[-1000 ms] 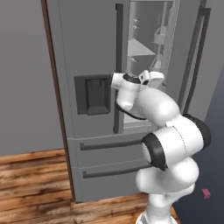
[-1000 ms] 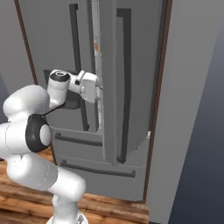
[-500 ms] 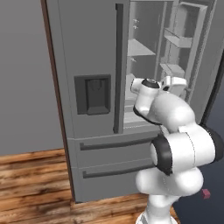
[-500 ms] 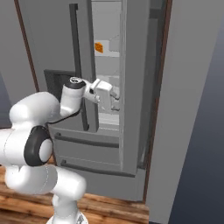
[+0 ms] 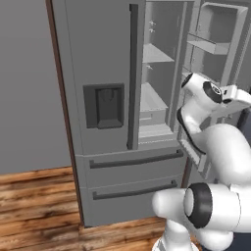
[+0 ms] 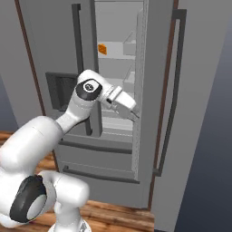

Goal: Retrieve the sausage and cheese from the fridge and place them on the cutting board on the counter.

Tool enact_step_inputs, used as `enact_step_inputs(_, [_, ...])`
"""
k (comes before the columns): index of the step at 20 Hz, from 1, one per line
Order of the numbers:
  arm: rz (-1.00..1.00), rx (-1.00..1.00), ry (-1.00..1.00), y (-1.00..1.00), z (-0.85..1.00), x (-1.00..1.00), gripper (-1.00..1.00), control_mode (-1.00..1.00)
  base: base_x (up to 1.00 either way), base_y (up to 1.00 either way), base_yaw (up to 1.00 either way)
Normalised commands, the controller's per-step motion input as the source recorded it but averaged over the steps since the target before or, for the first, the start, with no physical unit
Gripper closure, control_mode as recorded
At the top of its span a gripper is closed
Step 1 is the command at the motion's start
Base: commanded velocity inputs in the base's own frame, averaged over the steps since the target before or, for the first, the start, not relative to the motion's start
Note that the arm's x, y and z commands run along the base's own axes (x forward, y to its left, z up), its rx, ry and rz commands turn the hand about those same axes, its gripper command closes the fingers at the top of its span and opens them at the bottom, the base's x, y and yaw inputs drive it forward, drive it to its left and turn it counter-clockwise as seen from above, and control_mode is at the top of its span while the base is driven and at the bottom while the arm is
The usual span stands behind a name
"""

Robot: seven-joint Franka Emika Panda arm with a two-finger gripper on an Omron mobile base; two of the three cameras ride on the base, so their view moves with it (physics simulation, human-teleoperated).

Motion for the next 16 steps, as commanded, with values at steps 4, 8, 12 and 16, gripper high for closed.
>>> enact_step_inputs(4, [0.12,0.29,-0.54,0.61,0.44,-0.42,-1.00,-1.00,0.00,0.00,0.00])
enact_step_inputs(8, [0.32,0.11,-0.44,1.00,0.02,-0.16,-1.00,-1.00,0.00,0.00,0.00])
enact_step_inputs(12, [0.48,0.14,-0.30,0.99,0.00,0.09,-1.00,-1.00,0.00,0.00,0.00])
enact_step_inputs(16, [0.62,0.16,-0.16,0.89,0.00,0.23,-1.00,-1.00,0.00,0.00,0.00])
